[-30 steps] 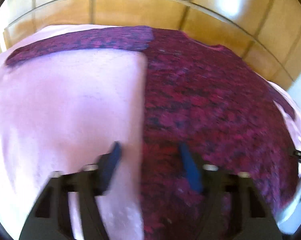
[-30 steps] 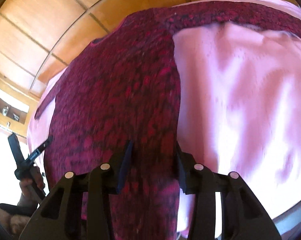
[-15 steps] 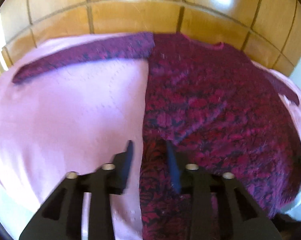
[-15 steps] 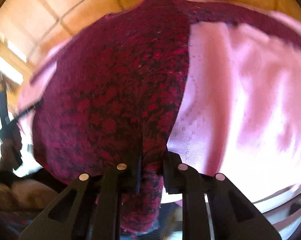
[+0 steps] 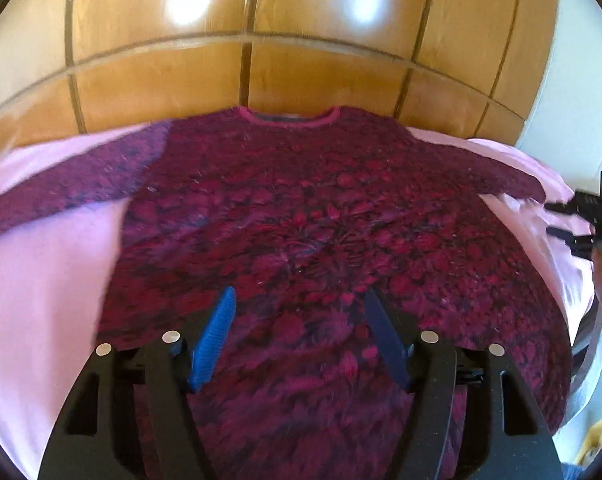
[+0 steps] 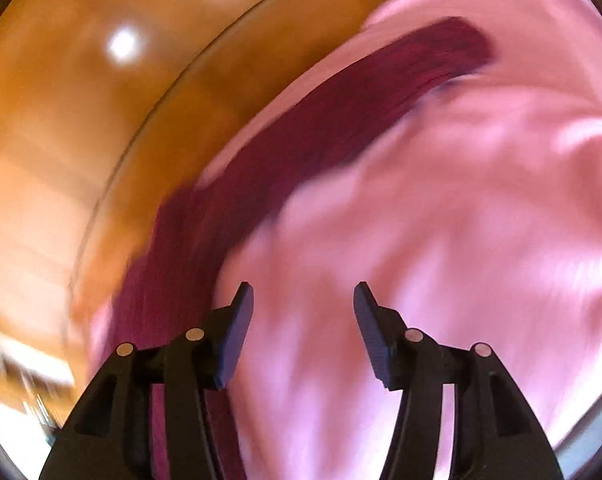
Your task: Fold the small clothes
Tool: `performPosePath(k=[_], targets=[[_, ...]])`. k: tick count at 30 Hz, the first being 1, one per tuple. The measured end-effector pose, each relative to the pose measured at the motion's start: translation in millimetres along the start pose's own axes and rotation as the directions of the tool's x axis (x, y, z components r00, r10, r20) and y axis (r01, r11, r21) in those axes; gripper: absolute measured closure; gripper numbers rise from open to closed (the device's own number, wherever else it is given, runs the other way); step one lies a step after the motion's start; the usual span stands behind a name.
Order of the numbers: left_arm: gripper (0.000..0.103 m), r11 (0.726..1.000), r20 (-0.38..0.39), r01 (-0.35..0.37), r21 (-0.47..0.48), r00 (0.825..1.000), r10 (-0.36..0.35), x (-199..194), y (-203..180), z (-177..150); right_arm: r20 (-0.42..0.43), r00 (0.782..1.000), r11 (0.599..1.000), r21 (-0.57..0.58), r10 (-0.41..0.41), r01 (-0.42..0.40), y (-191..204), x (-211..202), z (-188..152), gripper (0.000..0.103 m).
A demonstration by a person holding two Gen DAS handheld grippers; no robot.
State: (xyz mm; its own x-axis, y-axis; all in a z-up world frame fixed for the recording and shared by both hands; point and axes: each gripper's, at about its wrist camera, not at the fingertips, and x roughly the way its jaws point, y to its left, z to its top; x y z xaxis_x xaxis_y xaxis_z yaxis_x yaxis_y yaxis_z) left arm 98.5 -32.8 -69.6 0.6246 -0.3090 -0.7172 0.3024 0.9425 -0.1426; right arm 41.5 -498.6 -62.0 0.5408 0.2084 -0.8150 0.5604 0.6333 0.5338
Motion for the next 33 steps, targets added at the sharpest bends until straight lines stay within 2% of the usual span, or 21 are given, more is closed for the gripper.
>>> performPosePath(k=[1, 3, 5, 7, 9, 10, 11, 12, 15, 17, 19, 21, 24, 26, 33], targets=[[0.037, 1.000, -0.017, 0.001, -0.018, 1.000, -0.001, 8, 2, 0, 0.041, 0.999, 0.997, 0.082, 0.012, -0.016, -14, 5, 18, 0.053], [0.037, 0.998, -0.051, 0.012, -0.061, 0.999, -0.015, 22, 8, -1, 0.085, 0.996, 0.984, 0.175, 0.015, -0.030, -31, 14, 42, 0.054], [0.035, 0.996, -0.049, 0.026, -0.084, 0.998, -0.030, 28, 13, -5, 0.123, 0.992, 0.966, 0.255, -0.003, -0.029, -45, 26, 66, 0.056], [0.033, 0.997, -0.045, 0.030, -0.076, 0.998, -0.034, 29, 10, -5, 0.144, 0.990, 0.944, 0.326, 0.002, -0.049, -59, 38, 89, 0.057], [0.029, 0.998, -0.047, 0.031, -0.063, 0.998, -0.034, 30, 7, -6, 0.153, 0.988, 0.927, 0.374, -0.032, -0.028, -70, 50, 108, 0.059], [0.029, 0.998, -0.048, 0.031, -0.059, 0.998, -0.034, 31, 7, -6, 0.153, 0.987, 0.923, 0.384, -0.047, -0.016, -73, 57, 115, 0.066], [0.028, 0.998, -0.048, 0.030, -0.057, 0.998, -0.033, 33, 6, -6, 0.145, 0.986, 0.924, 0.382, -0.084, 0.023, -73, 63, 122, 0.081], [0.027, 0.998, -0.049, 0.032, -0.056, 0.998, -0.035, 34, 5, -6, 0.137, 0.983, 0.925, 0.374, -0.118, 0.059, -71, 65, 126, 0.088], [0.026, 0.997, -0.051, 0.047, -0.068, 0.997, -0.051, 37, 6, -4, 0.141, 0.970, 0.944, 0.294, -0.196, 0.148, -55, 59, 147, 0.094], [0.025, 0.994, -0.051, 0.065, -0.082, 0.996, -0.070, 40, 8, -3, 0.188, 0.958, 0.967, 0.176, -0.217, 0.184, -26, 48, 151, 0.094], [0.024, 0.994, -0.050, 0.073, -0.086, 0.996, -0.077, 39, 9, -3, 0.224, 0.959, 0.984, 0.009, -0.175, 0.177, 17, 42, 146, 0.094], [0.024, 0.994, -0.048, 0.074, -0.085, 0.996, -0.079, 37, 11, -4, 0.225, 0.966, 0.978, -0.133, -0.126, 0.158, 55, 38, 136, 0.094], [0.024, 0.991, -0.045, 0.086, -0.101, 0.995, -0.090, 34, 12, -3, 0.184, 0.981, 0.939, -0.321, -0.063, 0.121, 119, 49, 115, 0.094], [0.024, 0.986, -0.044, 0.098, -0.133, 0.994, -0.105, 31, 16, -1, 0.146, 0.988, 0.913, -0.396, -0.041, 0.096, 152, 64, 96, 0.094], [0.039, 0.943, -0.035, 0.166, -0.289, 0.982, -0.184, 21, 44, 10, -0.040, 0.999, 0.790, -0.613, -0.029, -0.001, 254, 141, 0, 0.094]])
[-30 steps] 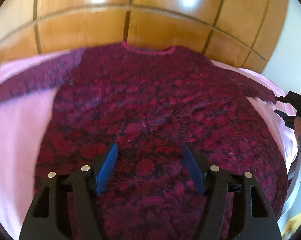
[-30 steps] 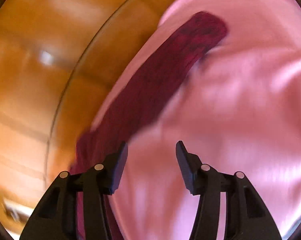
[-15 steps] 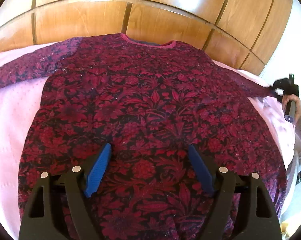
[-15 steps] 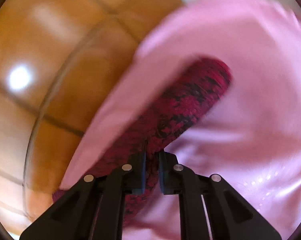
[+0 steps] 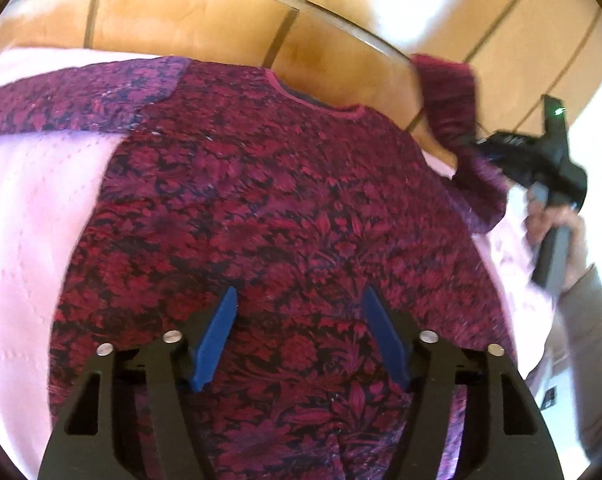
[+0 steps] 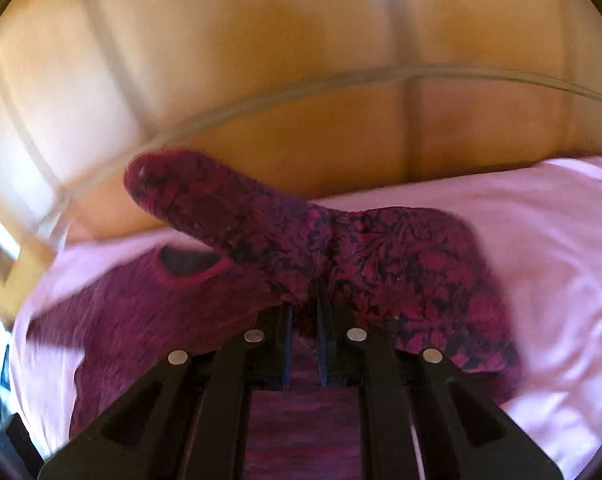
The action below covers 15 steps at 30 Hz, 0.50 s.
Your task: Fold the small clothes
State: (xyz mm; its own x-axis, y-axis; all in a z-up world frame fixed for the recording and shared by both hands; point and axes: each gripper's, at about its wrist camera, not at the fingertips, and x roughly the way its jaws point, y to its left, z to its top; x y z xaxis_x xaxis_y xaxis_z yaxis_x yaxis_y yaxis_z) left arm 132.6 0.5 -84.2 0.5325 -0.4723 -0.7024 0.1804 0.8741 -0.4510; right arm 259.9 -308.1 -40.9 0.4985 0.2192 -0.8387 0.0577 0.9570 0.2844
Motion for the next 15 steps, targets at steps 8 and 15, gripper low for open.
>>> performPosePath(k=[8, 15], targets=[[0.039, 0.983, 0.045, 0.092, -0.161, 0.995, -0.086, -9, 29, 38, -0.170, 0.985, 0.968, -0.244, 0.017, -0.058, 116, 71, -48, 0.090], [0.035, 0.961, 0.055, 0.131, -0.244, 0.991, -0.121, 10, 38, 82, -0.134, 0.989, 0.947, -0.305, 0.066, -0.105, 128, 51, -66, 0.042]])
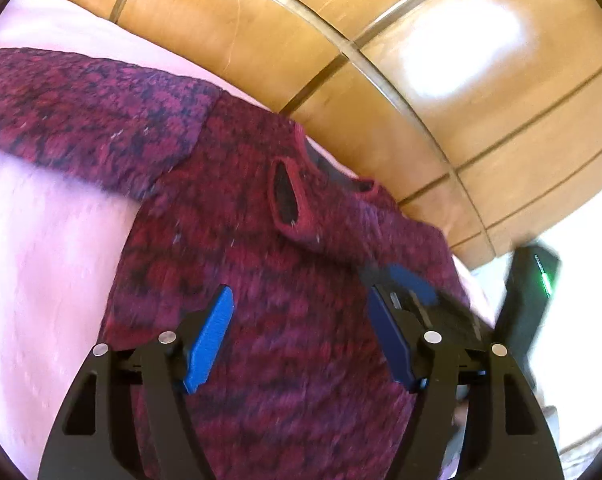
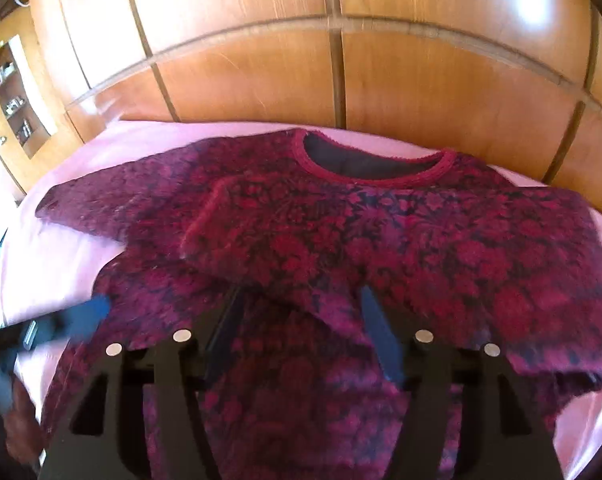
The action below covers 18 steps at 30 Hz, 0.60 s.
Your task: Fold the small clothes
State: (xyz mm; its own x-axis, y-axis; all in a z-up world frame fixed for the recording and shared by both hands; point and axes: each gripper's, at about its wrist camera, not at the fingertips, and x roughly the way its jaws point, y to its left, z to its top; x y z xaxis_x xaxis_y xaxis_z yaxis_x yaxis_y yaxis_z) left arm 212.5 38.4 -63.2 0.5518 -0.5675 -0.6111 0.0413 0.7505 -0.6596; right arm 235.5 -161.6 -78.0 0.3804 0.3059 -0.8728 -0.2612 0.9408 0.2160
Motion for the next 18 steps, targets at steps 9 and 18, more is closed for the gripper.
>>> performPosePath(k=[9, 18], targets=[[0.034, 0.999, -0.052, -0.053, -0.015, 0.997, 0.052, 58, -6, 42, 0.121, 0.986, 0.949, 0.281, 0.114, -0.144, -75, -98, -72, 0.033], [0.094, 0.979, -0.046, -0.194, 0.055, 0.979, 0.197, 82, -18, 63, 0.237, 0.971, 0.786, 0.602, -0.008, -0.140, -186, -133, -100, 0.048]])
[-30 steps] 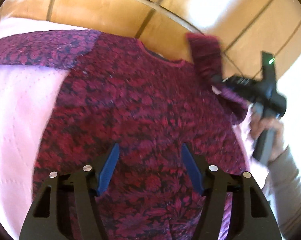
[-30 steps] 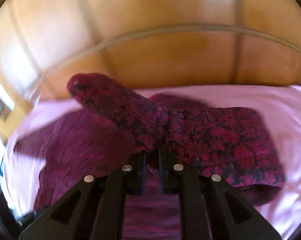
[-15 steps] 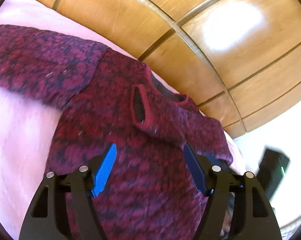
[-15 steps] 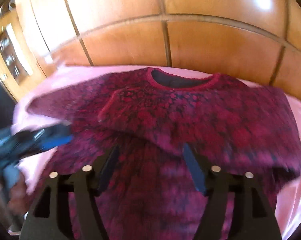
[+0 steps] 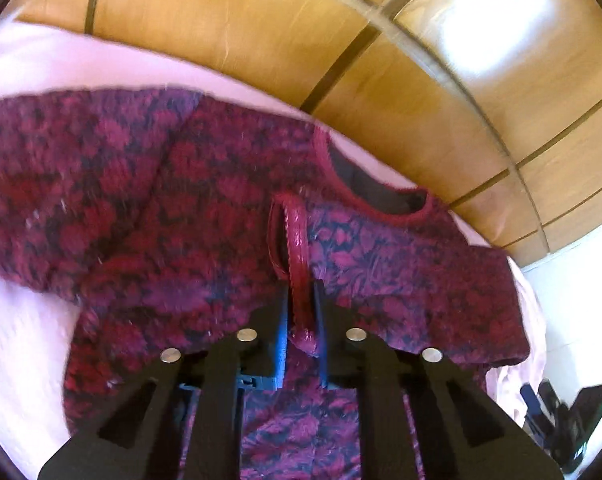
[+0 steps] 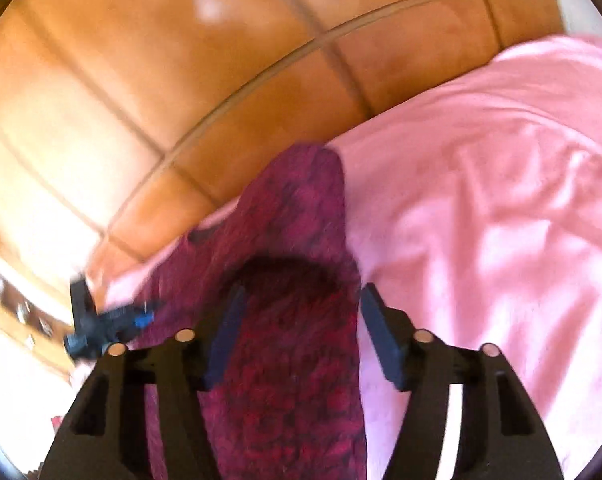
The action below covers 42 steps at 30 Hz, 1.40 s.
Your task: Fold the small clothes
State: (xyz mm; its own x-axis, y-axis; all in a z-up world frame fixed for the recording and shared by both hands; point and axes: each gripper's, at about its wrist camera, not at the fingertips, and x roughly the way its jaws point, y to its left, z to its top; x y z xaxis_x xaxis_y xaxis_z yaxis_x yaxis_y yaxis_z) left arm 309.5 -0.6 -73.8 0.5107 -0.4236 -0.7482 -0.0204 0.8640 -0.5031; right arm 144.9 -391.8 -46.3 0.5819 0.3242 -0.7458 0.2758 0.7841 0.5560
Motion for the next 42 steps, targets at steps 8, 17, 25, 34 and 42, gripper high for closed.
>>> performPosePath(k=[8, 17, 25, 34, 42], targets=[[0.095, 0.998, 0.136, -0.056, 0.014, 0.989, 0.054, -44, 16, 13, -0.056, 0.996, 0.988, -0.144, -0.072, 0.063, 37, 61, 13, 0.059], [0.102, 0.983, 0.085, -0.182, 0.029, 0.980, 0.179, -10, 46, 9, -0.001, 0.945, 0.888, -0.344, -0.326, 0.306, 55, 121, -15, 0.061], [0.102, 0.967, 0.149, -0.237, 0.096, 0.964, 0.221, -16, 29, 14, 0.053, 0.907, 0.810, -0.429, -0.419, 0.399, 79, 116, -22, 0.055], [0.102, 0.932, 0.110, -0.329, 0.152, 0.943, 0.315, -2, 36, -2, -0.001, 0.952, 0.809, -0.527, -0.307, 0.261, 141, 150, -40, 0.046], [0.101, 0.988, 0.156, -0.155, -0.013, 0.975, 0.155, -43, 74, -12, 0.075, 0.934, 0.756, -0.567, -0.348, 0.327, 143, 171, -64, 0.039]])
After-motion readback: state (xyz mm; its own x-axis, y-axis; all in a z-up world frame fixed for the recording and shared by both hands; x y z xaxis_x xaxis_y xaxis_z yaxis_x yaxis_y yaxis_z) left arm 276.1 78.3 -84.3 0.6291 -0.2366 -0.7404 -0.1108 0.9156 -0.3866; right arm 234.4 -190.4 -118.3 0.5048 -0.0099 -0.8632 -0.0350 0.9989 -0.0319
